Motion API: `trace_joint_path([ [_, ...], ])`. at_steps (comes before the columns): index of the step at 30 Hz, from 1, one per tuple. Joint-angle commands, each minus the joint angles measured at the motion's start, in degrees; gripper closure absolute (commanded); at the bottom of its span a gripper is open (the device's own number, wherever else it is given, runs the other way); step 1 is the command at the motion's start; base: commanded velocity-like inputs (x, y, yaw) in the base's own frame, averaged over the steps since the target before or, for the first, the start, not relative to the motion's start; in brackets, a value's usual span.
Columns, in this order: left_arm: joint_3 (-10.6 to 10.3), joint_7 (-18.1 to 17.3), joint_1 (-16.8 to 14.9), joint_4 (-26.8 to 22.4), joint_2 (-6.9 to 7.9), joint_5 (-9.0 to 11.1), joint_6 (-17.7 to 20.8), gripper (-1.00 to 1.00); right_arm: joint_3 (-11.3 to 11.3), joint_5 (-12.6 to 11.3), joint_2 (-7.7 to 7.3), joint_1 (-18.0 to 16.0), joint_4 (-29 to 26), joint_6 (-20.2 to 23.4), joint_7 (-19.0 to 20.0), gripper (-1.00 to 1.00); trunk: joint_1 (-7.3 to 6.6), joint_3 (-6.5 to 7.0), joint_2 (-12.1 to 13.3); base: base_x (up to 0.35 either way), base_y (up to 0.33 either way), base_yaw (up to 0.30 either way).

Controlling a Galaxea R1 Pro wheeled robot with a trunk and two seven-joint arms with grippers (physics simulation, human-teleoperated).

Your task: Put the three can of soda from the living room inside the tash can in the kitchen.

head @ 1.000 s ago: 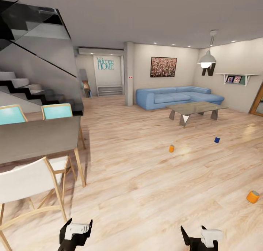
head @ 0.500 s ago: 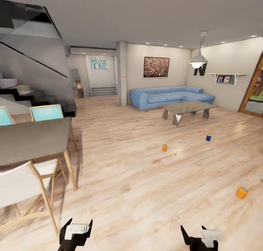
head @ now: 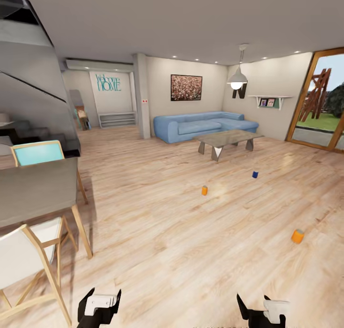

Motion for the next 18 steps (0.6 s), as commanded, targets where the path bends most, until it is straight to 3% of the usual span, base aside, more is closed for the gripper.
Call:
trace_joint_path([
  [1,0.0,0.0,0.0,0.0,0.00,0.0,0.0,-1.00,0.0,0.0,0.00,0.0,0.0,0.0,0.0,-1.00,0.00,0.00,0.0,0.000,0.315,-0.252],
  [10,-0.1,0.0,0.0,0.1,0.00,0.0,0.3,-1.00,-0.3,-1.1,-0.06,0.0,0.0,-0.1,0.0,-1.00,0.00,0.00,0.0,0.000,0.276,-0.245],
  [18,-0.1,0.0,0.0,0.1,0.00,0.0,0.2,-1.00,-0.4,-2.3,-0.13,0.0,0.0,0.1,0.0,-1.00,0.00,0.00,0.0,0.000,0.071,-0.091],
])
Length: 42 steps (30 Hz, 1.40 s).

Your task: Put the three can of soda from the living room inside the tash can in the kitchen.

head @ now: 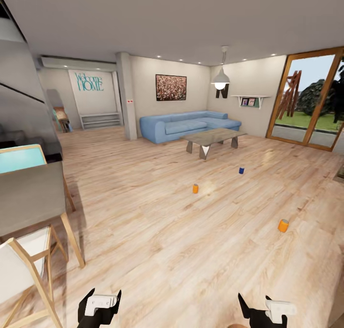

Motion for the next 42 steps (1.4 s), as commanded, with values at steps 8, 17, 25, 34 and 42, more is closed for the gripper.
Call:
trace_joint_path([
  [8,0.0,0.1,0.0,0.0,0.00,0.0,-0.1,-1.00,0.0,-0.1,0.07,0.0,0.0,-0.1,0.0,-1.00,0.00,0.00,0.0,0.000,0.008,-0.011],
  [17,0.0,0.2,0.0,0.0,-0.03,-0.1,0.0,-1.00,0.1,-0.1,0.07,0.0,0.0,-0.1,-0.1,-1.00,0.00,0.00,0.0,0.000,-0.067,-0.001],
  [25,0.0,0.2,0.0,0.0,-0.03,-0.1,-0.1,-1.00,0.1,-0.2,0.10,0.0,0.0,-0.1,-0.2,-1.00,0.00,0.00,0.0,0.000,-0.232,-0.021],
  [34,0.0,-0.9,-0.1,1.6,-0.03,0.0,0.1,-1.00,-0.2,-3.4,-0.33,0.0,0.0,0.0,-0.2,-1.00,0.00,0.10,0.0,0.000,-0.041,-0.212],
  [42,0.1,-1.9,-0.2,3.3,-0.08,0.0,0.4,-1.00,-0.3,-3.8,-0.52,0.0,0.0,0.0,-0.2,-1.00,0.00,0.14,0.0,0.000,-0.001,-0.187],
])
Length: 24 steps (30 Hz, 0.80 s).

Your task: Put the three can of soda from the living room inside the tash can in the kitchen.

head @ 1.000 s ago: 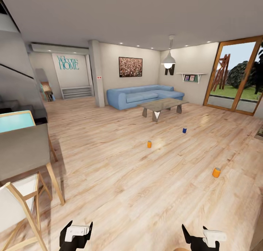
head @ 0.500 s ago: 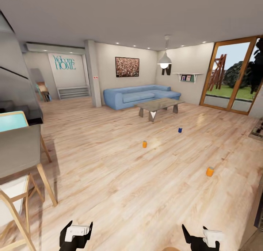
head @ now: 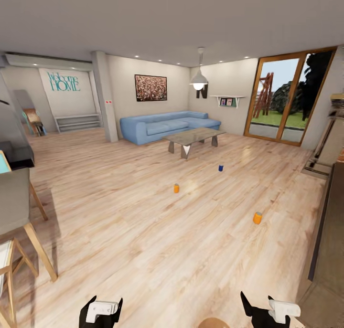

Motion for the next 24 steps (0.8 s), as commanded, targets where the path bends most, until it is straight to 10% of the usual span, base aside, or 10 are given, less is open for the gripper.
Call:
trace_joint_path([
  [1,0.0,-0.1,0.0,0.2,0.00,0.0,0.1,-1.00,0.0,0.0,-0.06,0.0,0.0,0.0,0.0,-1.00,0.00,0.00,0.0,0.000,0.000,-0.053],
  [14,-0.1,-0.2,0.0,0.4,-0.01,-0.1,0.3,-1.00,0.0,0.6,-0.30,-0.8,-1.3,5.3,0.1,-1.00,0.00,0.01,0.0,0.000,0.000,-0.014],
  [20,-0.1,-0.2,0.0,0.4,-0.01,0.0,0.3,-1.00,0.1,3.1,-1.45,-12.5,-1.2,30.7,-0.3,-1.00,0.00,0.01,0.0,0.000,0.000,0.000],
  [24,-0.2,-0.2,0.0,0.2,-0.01,0.2,0.2,-1.00,0.5,5.6,-2.58,-26.9,6.4,48.7,0.1,-1.00,0.00,0.01,0.0,0.000,0.000,0.000],
])
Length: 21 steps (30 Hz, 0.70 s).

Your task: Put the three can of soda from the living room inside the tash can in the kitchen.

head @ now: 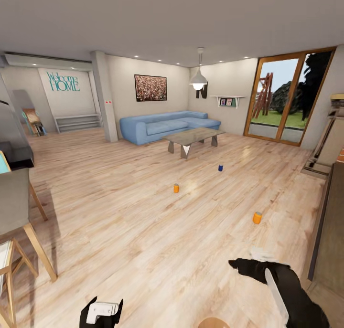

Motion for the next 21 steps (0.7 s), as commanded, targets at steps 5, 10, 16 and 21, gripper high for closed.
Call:
trace_joint_path([
  [5,0.0,0.0,0.0,-0.1,0.00,0.0,0.0,-1.00,0.7,1.2,-0.87,-14.5,11.7,11.5,-0.1,-1.00,0.00,-0.01,0.0,0.000,0.000,0.000],
  [10,0.0,0.0,0.1,-0.2,0.00,0.0,0.0,-1.00,0.9,1.5,-2.35,-22.3,19.5,15.4,-0.4,-1.00,0.00,-0.01,0.0,0.000,0.000,0.000],
  [16,0.0,0.0,0.1,-0.5,0.00,0.1,0.1,-1.00,1.0,1.6,-6.20,-27.4,27.0,16.0,-0.1,-1.00,0.00,-0.01,0.0,0.000,0.000,0.000],
  [21,0.0,0.0,0.1,-0.5,-0.02,0.1,0.2,-1.00,1.1,1.5,-12.36,-28.3,30.2,16.0,0.5,-1.00,0.00,-0.01,0.0,0.000,0.000,0.000],
])
